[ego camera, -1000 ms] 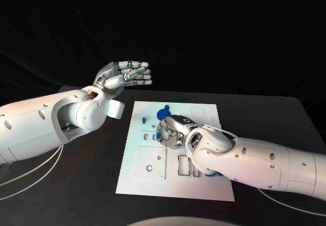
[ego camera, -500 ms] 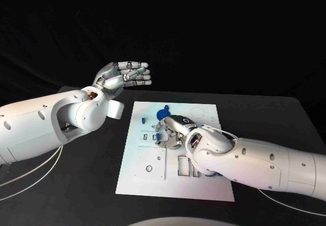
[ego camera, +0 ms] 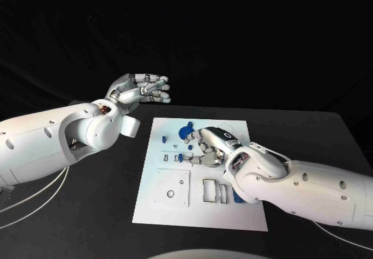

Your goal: Assemble the parts on the task board

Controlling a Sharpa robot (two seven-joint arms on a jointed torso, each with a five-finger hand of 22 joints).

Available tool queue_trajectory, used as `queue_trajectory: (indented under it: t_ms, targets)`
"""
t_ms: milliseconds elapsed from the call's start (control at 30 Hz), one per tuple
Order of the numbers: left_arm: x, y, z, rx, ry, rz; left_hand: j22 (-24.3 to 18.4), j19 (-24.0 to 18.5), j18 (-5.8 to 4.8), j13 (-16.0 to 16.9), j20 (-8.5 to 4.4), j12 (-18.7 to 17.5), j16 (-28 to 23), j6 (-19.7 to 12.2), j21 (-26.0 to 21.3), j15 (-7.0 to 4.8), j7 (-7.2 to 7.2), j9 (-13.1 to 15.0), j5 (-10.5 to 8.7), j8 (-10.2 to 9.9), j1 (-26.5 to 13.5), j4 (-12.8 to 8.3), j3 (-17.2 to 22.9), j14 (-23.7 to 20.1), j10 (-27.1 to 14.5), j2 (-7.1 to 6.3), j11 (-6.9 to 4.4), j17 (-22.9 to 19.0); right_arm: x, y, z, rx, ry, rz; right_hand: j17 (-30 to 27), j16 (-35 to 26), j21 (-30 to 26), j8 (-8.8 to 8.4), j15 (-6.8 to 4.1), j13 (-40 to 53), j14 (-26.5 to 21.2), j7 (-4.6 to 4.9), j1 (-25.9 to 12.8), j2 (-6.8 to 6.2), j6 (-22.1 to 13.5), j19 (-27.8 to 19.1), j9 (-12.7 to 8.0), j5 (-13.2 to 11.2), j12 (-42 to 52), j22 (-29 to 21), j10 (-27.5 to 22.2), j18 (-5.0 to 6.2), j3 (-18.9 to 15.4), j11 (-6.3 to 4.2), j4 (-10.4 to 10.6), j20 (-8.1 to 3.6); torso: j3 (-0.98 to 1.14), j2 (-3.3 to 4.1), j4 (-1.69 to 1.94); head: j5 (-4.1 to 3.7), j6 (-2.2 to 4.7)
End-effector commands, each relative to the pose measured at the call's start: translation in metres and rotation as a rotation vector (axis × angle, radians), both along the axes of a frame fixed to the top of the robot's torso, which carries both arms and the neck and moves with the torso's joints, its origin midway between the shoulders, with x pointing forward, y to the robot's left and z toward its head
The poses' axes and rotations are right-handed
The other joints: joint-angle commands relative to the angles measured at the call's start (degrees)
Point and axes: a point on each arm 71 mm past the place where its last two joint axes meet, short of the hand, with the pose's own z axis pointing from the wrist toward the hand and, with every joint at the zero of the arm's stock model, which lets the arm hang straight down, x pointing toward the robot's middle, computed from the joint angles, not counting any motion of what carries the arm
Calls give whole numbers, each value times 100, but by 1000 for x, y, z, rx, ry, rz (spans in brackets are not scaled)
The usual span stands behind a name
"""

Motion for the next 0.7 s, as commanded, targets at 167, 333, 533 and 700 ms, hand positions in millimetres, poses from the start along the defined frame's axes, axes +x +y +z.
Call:
queue_trajectory:
  t_ms: [167, 333, 533, 700]
  targets:
    - [2, -4, -18, 335, 98, -108, 998, 1194, 62, 1118, -633, 1843, 4066, 145, 1848, -563, -249, 637, -18, 1222, -345, 365, -472, 1426, 566, 138, -511, 3154, 11, -48, 31, 286, 144, -51, 850, -80, -294, 198, -34, 263, 443, -61, 231, 126, 248, -205, 30, 10, -64, 509, -55, 42, 189, -49, -41, -33, 25, -136, -50, 54, -21]
    - [0, -11, -32, 596, 180, -194, 1847, 956, 79, 2934, -773, 4507, 5624, -365, 3171, -728, -458, 1489, 9, 2648, -589, 827, -640, 2085, -97, 245, -718, 5223, 21, -82, 42, 360, 213, -120, 830, -89, -321, 239, -42, 240, 437, -69, 218, 137, 275, -220, 39, 5, -87, 492, -77, 47, 211, -57, -30, -41, 46, -209, -65, 93, -53]
    - [-1, -20, -46, 873, 262, -254, 3078, 1303, -64, 4862, -924, 6241, 6016, -232, 4187, -900, -673, 1811, -3, 3241, -1161, 846, -808, 2480, 851, 335, -899, 6016, 31, -109, 46, 379, 237, -187, 834, -89, -317, 244, -43, 240, 438, -70, 211, 138, 277, -217, 40, 4, -87, 496, -77, 45, 212, -58, -27, -42, 83, -273, -60, 129, -102]
    - [1, -32, -55, 1066, 300, -302, 3495, 1422, -121, 5244, -997, 6537, 6059, -164, 4500, -980, -771, 2018, -14, 3508, -1462, 852, -977, 2548, 1062, 362, -988, 6128, 38, -122, 45, 376, 244, -226, 831, -90, -317, 249, -45, 232, 437, -71, 201, 135, 277, -216, 41, 2, -95, 497, -84, 45, 211, -58, -24, -44, 97, -294, -49, 130, -135]
